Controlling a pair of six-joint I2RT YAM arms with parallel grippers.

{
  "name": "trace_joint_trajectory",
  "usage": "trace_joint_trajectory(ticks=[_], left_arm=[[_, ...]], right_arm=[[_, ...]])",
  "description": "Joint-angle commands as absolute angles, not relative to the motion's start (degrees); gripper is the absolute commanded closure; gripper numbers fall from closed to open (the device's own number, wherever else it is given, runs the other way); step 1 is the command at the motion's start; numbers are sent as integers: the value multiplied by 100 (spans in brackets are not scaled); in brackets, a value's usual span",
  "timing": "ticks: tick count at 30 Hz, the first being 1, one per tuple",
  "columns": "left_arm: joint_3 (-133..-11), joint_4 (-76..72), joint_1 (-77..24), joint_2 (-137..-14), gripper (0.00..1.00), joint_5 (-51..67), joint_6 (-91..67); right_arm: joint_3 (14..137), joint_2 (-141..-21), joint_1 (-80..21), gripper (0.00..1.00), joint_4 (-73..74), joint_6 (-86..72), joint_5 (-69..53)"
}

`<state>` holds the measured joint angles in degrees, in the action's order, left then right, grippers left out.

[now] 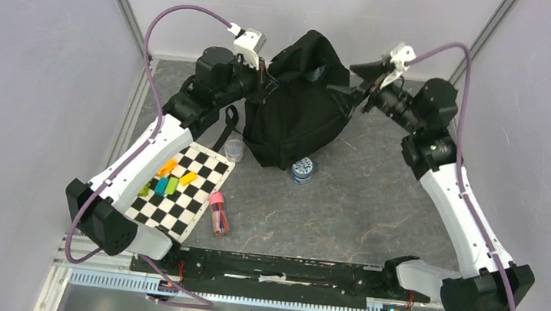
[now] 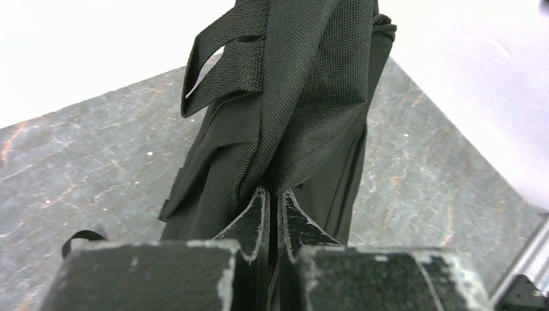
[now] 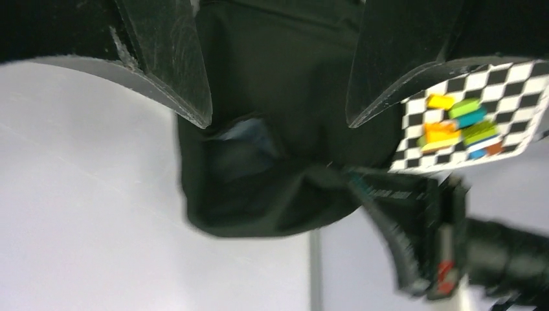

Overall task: Pack the student bag
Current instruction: Zip the student bag at the center of the board.

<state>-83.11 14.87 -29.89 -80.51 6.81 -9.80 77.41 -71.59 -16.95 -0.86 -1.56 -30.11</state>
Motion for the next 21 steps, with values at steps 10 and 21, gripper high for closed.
trace_joint_trajectory(ticks=[10,21], left_arm=[[-8386,781,-2541,-7674,98,1865,-2063],[-8319,897,-2457,-7551,98,1926,-1933]], right_arm=[[6146,-7441,-3453,32,-2600,123,-2047],[6359,-8159,-3774,39,-3092,659,-744]])
